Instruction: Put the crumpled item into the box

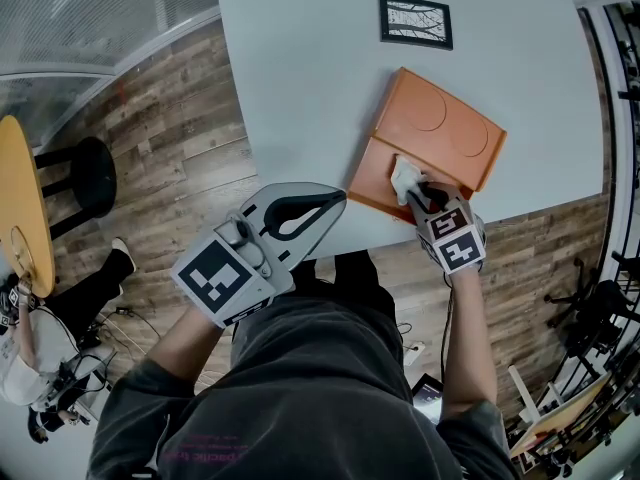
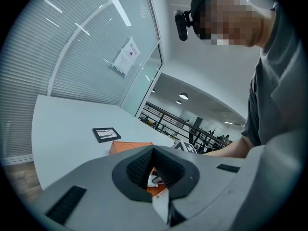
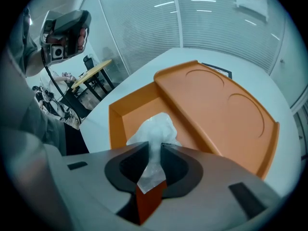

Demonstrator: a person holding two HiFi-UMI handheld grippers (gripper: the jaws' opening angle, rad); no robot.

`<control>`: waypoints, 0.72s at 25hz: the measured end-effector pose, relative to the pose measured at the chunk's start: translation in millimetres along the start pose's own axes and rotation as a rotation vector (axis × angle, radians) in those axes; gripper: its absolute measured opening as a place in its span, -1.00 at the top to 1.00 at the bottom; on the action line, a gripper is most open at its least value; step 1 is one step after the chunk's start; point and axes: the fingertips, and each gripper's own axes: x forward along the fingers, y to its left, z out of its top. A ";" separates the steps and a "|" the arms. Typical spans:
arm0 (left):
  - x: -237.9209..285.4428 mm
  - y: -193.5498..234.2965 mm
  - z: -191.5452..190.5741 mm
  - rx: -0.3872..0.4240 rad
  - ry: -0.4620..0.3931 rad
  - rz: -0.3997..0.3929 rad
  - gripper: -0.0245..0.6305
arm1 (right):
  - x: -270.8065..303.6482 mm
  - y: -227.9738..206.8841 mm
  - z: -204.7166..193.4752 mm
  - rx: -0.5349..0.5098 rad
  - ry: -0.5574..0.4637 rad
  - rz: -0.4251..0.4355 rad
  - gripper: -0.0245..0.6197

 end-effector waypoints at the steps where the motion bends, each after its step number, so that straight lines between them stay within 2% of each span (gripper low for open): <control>1: 0.3 0.0 1.2 0.003 -0.006 -0.004 0.89 | 1.6 -0.5 -0.9 -0.005 0.007 -0.005 0.68; 18: -0.5 5.0 -0.2 -0.001 0.007 0.003 0.89 | 10.0 -3.9 -3.7 -0.016 0.073 -0.027 0.62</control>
